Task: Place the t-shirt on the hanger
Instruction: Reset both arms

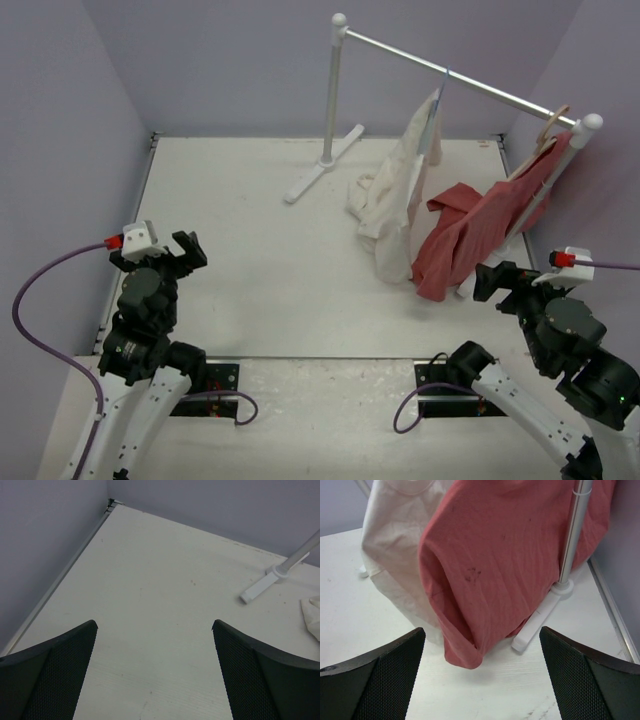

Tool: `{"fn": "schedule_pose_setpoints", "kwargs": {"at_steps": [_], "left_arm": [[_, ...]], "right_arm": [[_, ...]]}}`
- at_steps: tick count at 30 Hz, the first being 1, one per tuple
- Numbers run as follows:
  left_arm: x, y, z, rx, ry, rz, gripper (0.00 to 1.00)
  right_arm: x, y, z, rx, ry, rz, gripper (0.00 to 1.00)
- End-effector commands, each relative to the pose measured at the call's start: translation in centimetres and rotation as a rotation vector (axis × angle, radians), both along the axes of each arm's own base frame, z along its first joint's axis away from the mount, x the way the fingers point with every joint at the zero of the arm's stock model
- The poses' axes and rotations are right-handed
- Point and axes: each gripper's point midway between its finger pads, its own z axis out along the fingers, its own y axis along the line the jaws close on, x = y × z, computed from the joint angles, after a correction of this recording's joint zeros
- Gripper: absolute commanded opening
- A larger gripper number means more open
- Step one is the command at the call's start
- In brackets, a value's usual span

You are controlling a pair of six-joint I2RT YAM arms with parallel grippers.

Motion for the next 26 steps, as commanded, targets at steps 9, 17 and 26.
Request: {"fn": "schedule_pose_setpoints", "kwargs": {"at_steps": [9, 17, 26], "left_arm": [[0.15, -0.46, -0.14, 0.02, -0.004, -0.03, 1.0], [0.17, -0.57, -0.18, 0.023, -0.005, -0.036, 1.0], [0.15, -0.62, -0.15, 0.022, -0.006, -0.039, 1.0]], "right_arm": [[0.02, -0.45, 0.56, 0.03, -0.033, -0.03, 0.99], [0.17, -0.3, 0.42, 0.026, -0.024, -0.029, 0.99], [0.21, -0.22, 0.36, 0.031, -0.021, -0.03, 0.99]]}}
